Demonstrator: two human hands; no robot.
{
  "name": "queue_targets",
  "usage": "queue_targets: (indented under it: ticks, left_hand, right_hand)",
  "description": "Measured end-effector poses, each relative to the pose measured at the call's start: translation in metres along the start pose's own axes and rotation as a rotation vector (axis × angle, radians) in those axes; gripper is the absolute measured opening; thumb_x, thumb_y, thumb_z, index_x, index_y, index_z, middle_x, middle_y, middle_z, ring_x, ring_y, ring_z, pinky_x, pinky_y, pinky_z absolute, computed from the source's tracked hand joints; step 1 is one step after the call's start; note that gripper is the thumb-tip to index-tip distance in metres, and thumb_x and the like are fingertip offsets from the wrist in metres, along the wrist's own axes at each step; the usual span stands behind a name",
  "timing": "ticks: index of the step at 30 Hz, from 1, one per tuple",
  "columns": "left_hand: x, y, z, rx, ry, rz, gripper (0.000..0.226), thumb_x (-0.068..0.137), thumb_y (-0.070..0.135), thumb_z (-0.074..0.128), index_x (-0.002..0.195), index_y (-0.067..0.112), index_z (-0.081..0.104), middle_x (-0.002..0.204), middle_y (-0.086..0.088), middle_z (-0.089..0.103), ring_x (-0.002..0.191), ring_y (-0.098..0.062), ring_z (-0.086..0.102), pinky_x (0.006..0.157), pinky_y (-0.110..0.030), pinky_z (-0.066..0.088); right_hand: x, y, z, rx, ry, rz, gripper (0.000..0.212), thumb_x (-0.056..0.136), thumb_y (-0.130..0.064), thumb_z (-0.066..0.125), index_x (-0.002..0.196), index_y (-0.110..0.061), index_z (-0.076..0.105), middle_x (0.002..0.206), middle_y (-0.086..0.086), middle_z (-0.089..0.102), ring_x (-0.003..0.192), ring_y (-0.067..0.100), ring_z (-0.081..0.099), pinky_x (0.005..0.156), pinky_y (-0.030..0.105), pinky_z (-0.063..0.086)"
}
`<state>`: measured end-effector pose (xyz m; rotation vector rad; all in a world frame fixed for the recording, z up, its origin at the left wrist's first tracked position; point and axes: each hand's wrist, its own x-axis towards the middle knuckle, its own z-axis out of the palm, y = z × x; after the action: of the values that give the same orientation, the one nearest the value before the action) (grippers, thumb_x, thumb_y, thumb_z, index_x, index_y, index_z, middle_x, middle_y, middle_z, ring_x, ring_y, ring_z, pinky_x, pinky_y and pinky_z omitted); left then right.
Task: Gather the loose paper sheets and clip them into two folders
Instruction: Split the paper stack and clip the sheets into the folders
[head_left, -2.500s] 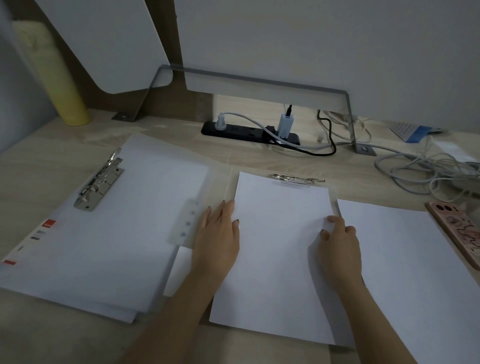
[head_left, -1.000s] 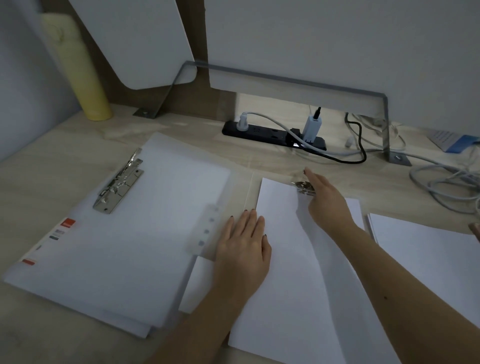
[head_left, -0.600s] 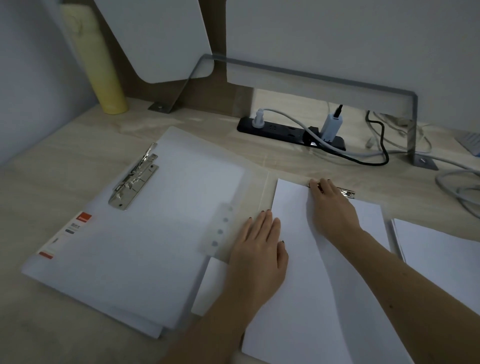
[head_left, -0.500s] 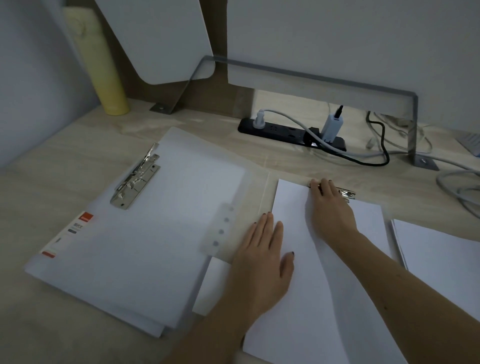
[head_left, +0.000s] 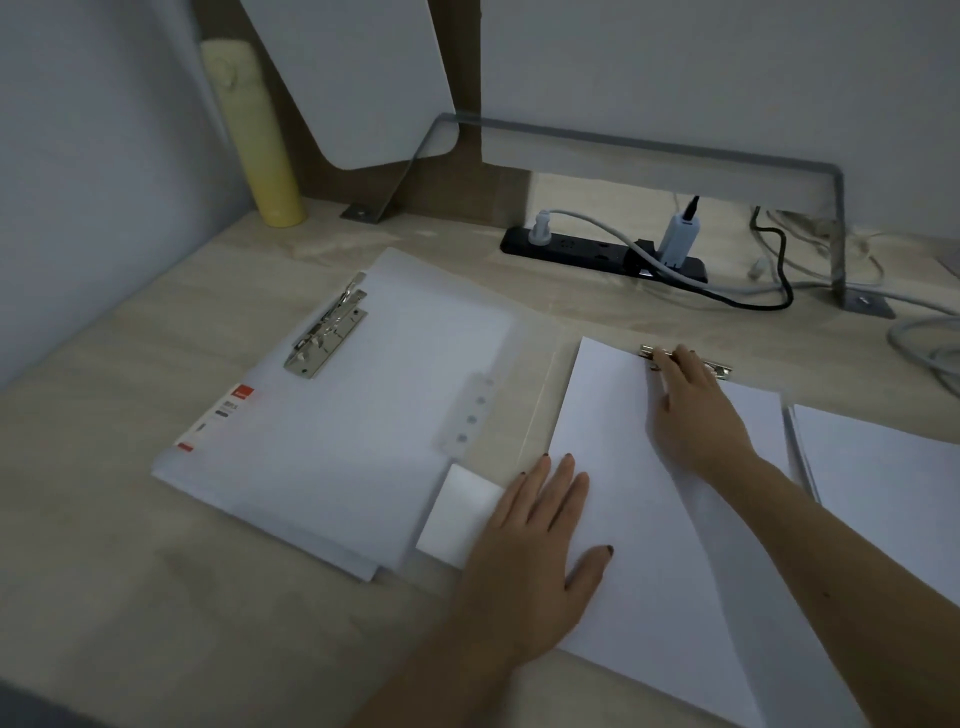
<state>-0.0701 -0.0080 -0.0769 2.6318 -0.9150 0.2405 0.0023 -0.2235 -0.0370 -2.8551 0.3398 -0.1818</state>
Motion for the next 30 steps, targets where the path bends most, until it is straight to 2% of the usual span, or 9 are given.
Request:
queue_targets:
  ticks: [4, 10, 12, 14, 15, 18, 22, 26, 30]
  left_hand:
    - [0.001, -0.001, -0.001, -0.035, -0.009, 0.017, 0.059, 0.097, 0.049, 0.024, 0.133, 0.011, 0.052, 0.142, -0.004, 0.049, 0.135, -0.02, 0.042, 0.11, -0.034, 0.036]
    - [0.003, 0.005, -0.012, 0.054, -0.184, -0.068, 0.072, 0.097, 0.051, 0.003, 0.132, 0.013, 0.053, 0.14, -0.003, 0.051, 0.131, -0.021, 0.046, 0.112, -0.03, 0.024]
    - [0.004, 0.011, -0.017, 0.042, -0.203, -0.062, 0.075, 0.094, 0.053, -0.003, 0.143, 0.012, 0.036, 0.153, -0.003, 0.031, 0.142, -0.021, 0.027, 0.116, -0.032, 0.012]
    - [0.008, 0.017, -0.02, 0.036, -0.285, -0.082, 0.063, 0.097, 0.049, 0.008, 0.15, 0.015, 0.011, 0.16, -0.002, 0.002, 0.147, -0.018, -0.003, 0.117, -0.03, -0.007]
    - [0.012, 0.022, -0.023, 0.046, -0.317, -0.095, 0.059, 0.099, 0.044, 0.016, 0.15, 0.016, 0.006, 0.16, -0.003, -0.005, 0.147, -0.017, -0.01, 0.116, -0.031, -0.01]
    - [0.02, 0.05, -0.03, -0.018, -0.344, -0.009, 0.057, 0.101, 0.039, 0.022, 0.15, 0.016, 0.005, 0.159, -0.004, -0.009, 0.145, -0.016, -0.016, 0.116, -0.03, -0.013]
    - [0.028, 0.098, -0.023, -0.148, -0.387, 0.175, 0.057, 0.101, 0.038, 0.024, 0.151, 0.018, 0.006, 0.16, -0.001, -0.007, 0.145, -0.011, -0.015, 0.114, -0.025, -0.012]
    - [0.04, 0.143, -0.009, -0.181, -0.434, 0.326, 0.057, 0.101, 0.038, 0.025, 0.151, 0.017, 0.008, 0.16, -0.002, -0.001, 0.146, -0.013, -0.011, 0.116, -0.027, -0.008]
    - [0.046, 0.153, 0.011, -0.11, -0.475, 0.324, 0.063, 0.098, 0.048, 0.017, 0.15, 0.016, 0.004, 0.16, -0.004, -0.002, 0.146, -0.013, -0.011, 0.117, -0.028, -0.009]
  right_hand:
    - [-0.026, 0.014, -0.011, 0.046, -0.011, 0.049, 0.056, 0.087, 0.0, 0.039, 0.142, -0.006, 0.033, 0.149, 0.016, 0.032, 0.133, 0.035, 0.033, 0.106, 0.042, 0.031]
    - [-0.065, 0.045, -0.035, 0.048, -0.003, 0.126, 0.052, 0.093, -0.007, 0.043, 0.144, -0.008, 0.032, 0.153, 0.019, 0.024, 0.14, 0.035, 0.023, 0.113, 0.04, 0.019]
    - [-0.076, 0.06, -0.044, 0.06, 0.005, 0.178, 0.052, 0.094, -0.01, 0.043, 0.144, -0.01, 0.031, 0.152, 0.018, 0.026, 0.139, 0.035, 0.024, 0.113, 0.041, 0.021]
    - [-0.088, 0.081, -0.053, 0.074, 0.019, 0.262, 0.051, 0.094, -0.013, 0.043, 0.144, -0.01, 0.032, 0.151, 0.018, 0.029, 0.138, 0.035, 0.027, 0.112, 0.043, 0.023]
    - [-0.094, 0.092, -0.057, 0.077, 0.014, 0.319, 0.051, 0.094, -0.015, 0.044, 0.144, -0.01, 0.032, 0.15, 0.018, 0.03, 0.137, 0.036, 0.028, 0.111, 0.044, 0.024]
    - [-0.117, 0.129, -0.07, 0.081, 0.027, 0.507, 0.05, 0.094, -0.02, 0.044, 0.142, -0.009, 0.035, 0.146, 0.022, 0.034, 0.131, 0.041, 0.035, 0.107, 0.047, 0.031]
    - [-0.153, 0.173, -0.085, 0.062, 0.077, 0.709, 0.047, 0.094, -0.02, 0.044, 0.136, 0.0, 0.04, 0.139, 0.027, 0.044, 0.129, 0.039, 0.039, 0.106, 0.043, 0.032]
    - [-0.184, 0.196, -0.1, 0.084, 0.082, 0.885, 0.038, 0.092, -0.012, 0.047, 0.125, 0.007, 0.047, 0.125, 0.031, 0.051, 0.115, 0.041, 0.05, 0.093, 0.043, 0.04]
    - [-0.19, 0.209, -0.096, 0.115, 0.067, 0.937, 0.024, 0.093, -0.01, 0.042, 0.11, -0.001, 0.056, 0.117, 0.018, 0.057, 0.116, 0.033, 0.051, 0.094, 0.038, 0.039]
